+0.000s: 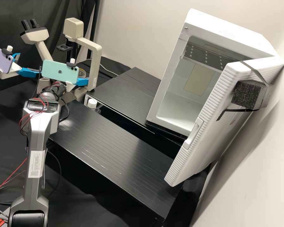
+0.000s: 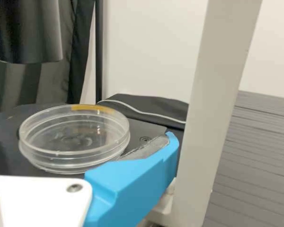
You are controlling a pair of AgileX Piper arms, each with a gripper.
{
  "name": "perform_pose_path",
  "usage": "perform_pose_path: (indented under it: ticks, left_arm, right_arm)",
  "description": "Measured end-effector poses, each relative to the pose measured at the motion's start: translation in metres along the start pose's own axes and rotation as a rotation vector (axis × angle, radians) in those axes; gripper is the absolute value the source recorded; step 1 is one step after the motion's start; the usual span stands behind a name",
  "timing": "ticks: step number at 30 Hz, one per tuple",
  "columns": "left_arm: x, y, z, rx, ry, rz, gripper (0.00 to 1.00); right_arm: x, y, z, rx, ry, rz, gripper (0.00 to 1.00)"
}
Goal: Move the petri dish to the bench.
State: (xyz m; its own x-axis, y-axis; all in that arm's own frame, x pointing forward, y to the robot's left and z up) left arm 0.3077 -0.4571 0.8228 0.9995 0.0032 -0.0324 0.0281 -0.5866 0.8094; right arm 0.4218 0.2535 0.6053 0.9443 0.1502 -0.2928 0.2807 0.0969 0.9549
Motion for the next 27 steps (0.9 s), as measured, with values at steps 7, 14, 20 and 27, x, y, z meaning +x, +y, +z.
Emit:
perform_pose_path:
  ticks: [7,14,20,27]
  left_arm:
    - [0.0000,0.0000,0.0000,0.000,0.000,0.000,1.00]
    - [0.0000,0.0000,0.0000,0.000,0.000,0.000,1.00]
    - [0.0000,0.0000,0.0000,0.000,0.000,0.000,1.00]
    - [0.0000,0.0000,0.0000,0.000,0.000,0.000,1.00]
  right_arm:
    - [0.0009,-0.0045,-0.0019,-0.027,-0.008,0.002,1.00]
    - [0.0006,-0.0052,-0.0027,-0.048,-0.007,0.002,1.00]
    - [0.0012,-0.0036,-0.0052,-0.052,0.000,0.003,0.00]
    - [0.0013,-0.0049,-0.0055,-0.055,0.001,-0.014,0.00]
